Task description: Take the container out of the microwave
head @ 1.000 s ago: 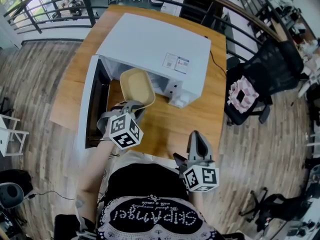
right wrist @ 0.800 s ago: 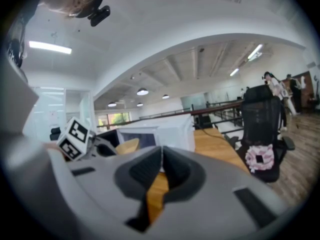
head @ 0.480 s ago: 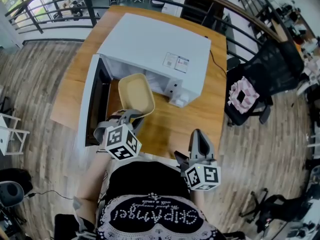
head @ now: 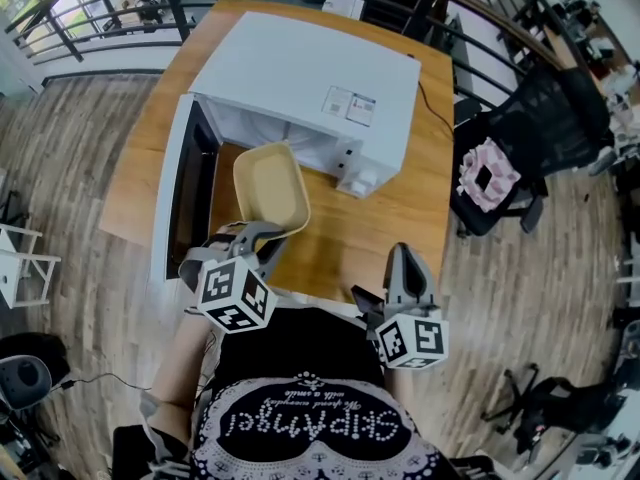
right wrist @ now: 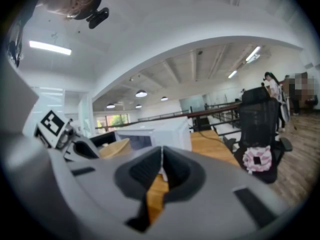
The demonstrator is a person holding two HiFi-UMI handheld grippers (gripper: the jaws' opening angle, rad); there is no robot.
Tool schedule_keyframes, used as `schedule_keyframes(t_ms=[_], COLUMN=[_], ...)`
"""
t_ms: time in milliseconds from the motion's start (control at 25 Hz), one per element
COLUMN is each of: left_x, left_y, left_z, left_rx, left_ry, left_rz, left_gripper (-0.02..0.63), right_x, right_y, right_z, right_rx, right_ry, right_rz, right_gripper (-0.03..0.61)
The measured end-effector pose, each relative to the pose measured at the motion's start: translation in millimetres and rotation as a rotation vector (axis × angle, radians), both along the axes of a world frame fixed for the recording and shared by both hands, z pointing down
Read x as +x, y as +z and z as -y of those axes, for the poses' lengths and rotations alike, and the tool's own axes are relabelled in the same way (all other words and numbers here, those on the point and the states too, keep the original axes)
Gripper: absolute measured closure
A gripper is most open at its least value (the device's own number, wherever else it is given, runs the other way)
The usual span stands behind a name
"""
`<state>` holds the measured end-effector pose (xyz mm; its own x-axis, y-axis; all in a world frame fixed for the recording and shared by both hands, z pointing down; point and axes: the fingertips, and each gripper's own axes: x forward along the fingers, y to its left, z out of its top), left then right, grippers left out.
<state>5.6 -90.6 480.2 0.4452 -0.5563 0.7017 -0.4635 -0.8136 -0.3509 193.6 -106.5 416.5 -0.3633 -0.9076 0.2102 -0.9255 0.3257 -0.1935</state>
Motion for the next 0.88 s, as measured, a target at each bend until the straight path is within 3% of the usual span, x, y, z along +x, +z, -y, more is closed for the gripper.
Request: schedule_keyframes(t_ms=[440,880], left_x=[3,12], left_y=[-10,-9], left_z=[-27,-45], left_rx=[-0.012,-0.04], left_ry=[-0.002,0.071], left_rz=[-0.013,0.012], left_gripper=[0.574,0.574], right_x=[24,39], right_y=[-5,-8], right_z=[0,2], right_rx=[0.003,0.003], right_ry=[0.022,0.035], right_rz=[-0.003,-0.008], right_gripper=[0.545,0.545])
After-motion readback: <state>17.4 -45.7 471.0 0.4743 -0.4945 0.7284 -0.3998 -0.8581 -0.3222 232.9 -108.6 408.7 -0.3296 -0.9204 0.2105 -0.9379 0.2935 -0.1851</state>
